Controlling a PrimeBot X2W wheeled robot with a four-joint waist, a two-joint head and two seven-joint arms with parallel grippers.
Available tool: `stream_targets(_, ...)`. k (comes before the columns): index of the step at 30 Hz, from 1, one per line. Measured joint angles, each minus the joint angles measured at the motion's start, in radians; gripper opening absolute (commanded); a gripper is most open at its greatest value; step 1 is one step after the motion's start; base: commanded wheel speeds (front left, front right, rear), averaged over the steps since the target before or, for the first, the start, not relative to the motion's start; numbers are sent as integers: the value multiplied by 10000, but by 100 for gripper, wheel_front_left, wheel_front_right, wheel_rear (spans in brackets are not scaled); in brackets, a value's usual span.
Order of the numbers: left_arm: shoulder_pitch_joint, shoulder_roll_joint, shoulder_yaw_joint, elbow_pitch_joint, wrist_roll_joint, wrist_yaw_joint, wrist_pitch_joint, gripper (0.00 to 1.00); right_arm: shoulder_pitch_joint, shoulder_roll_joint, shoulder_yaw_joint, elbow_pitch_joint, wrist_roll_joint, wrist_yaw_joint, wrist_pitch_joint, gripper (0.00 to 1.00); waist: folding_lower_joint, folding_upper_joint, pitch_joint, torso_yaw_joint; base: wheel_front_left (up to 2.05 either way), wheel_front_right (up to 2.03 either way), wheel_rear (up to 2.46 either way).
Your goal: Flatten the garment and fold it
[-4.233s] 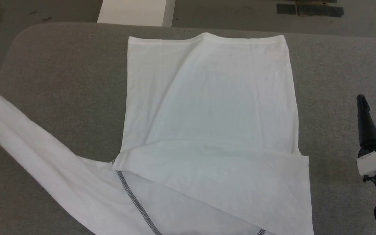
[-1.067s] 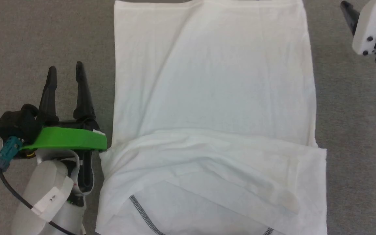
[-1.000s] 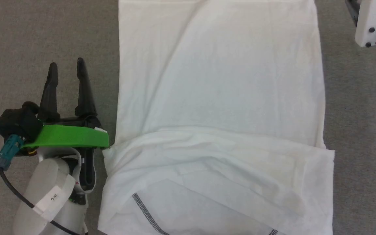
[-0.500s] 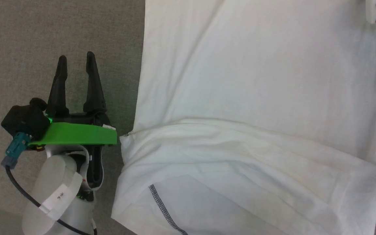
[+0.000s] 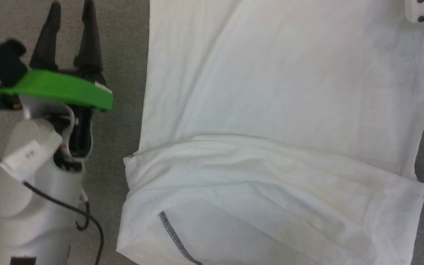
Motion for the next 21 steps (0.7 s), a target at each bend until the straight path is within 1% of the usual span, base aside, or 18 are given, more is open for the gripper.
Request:
stream_targets(1,-403,92,-25,117,-40,-35,408,100,-6,13,71,-23,52,0,-27,0,0,0,-2,-58,0,0,0)
stream_targets(3,-1421,165,-59,447,-602,-184,1446,100,-55,29,234,-61,192,0,-104,0,0,0,6,-207,0,0,0)
stream_targets(4,-1981,314,-196,788,-598,-182,2205,100,-96,46,359,-109,291,0,-188,0,0,0,18,-289,0,0,0)
stream_targets(6,-2861,362,-238,1327,-1018,-174,3323,100,-193,79,579,-169,474,0,-290,0,0,0,49,-435,0,0,0)
stream_targets(8,-3656,470,-529,1900,-1151,-92,4608,100,-281,109,848,-215,660,0,-389,0,0,0,97,-585,0,0,0)
stream_targets(11,-4668,546,-924,2771,-1174,207,6266,100,-326,134,1262,-249,930,0,-510,0,-1,0,194,-825,0,0,0)
stream_targets(14,-5398,625,-1312,3336,-1049,439,7357,100,-406,157,1615,-282,1177,-2,-617,0,-1,0,318,-1027,0,0,0)
stream_targets(17,-5869,790,-1774,3793,-654,616,8123,100,-454,117,1889,-334,1415,-2,-727,0,-1,0,480,-1184,0,0,0)
stream_targets(21,-6039,913,-2136,4213,-359,752,8704,100,-635,-10,2205,-514,1601,0,-872,0,-1,0,710,-1337,0,0,0)
